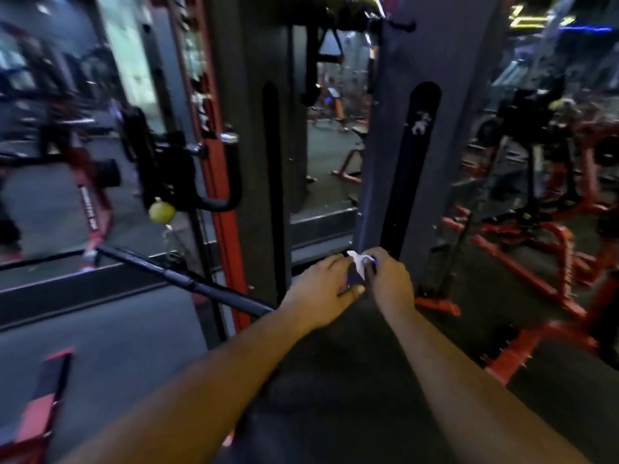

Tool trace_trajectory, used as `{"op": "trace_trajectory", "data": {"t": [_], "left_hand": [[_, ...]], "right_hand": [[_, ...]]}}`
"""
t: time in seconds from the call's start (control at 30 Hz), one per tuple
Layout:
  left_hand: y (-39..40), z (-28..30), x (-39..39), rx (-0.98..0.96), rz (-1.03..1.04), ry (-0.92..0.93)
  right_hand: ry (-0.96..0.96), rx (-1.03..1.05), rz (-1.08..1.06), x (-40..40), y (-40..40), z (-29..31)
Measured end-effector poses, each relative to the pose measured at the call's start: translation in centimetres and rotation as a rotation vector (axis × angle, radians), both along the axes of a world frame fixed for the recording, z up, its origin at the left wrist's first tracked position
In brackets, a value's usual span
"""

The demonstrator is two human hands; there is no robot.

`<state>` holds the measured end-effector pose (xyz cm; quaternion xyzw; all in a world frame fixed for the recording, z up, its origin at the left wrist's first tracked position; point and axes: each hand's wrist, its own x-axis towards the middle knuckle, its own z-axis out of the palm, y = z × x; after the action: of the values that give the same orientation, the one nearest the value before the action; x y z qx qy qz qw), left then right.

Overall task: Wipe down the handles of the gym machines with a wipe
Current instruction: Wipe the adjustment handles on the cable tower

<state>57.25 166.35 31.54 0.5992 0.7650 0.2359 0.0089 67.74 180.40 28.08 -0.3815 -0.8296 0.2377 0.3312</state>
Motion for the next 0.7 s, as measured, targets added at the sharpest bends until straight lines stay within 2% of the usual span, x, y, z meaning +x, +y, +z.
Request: {"op": "trace_trajectory", "data": {"t": [0.27,0.47,0.6,0.7], "left_hand": [[-5.1,6.0,-12.5,0.131,0.288,0.197],[-7.7,9.9,-21.3,0.111,0.399,0.43],[-9.1,12.8,-25.4,0.173,0.469,0.592],[-9.4,13.5,-27.9,0.086,0.535,0.73]], "right_hand": [[0.164,0.033,0.16,-11.1,-2.8,5.1],[0.297,0.05,0.208,-19.0,-4.8,7.0],[0.36,0.25,0.272,-24.0,-5.0,9.2],[0.37,0.523,0.293,-27.8,-3.7,10.8]]}}
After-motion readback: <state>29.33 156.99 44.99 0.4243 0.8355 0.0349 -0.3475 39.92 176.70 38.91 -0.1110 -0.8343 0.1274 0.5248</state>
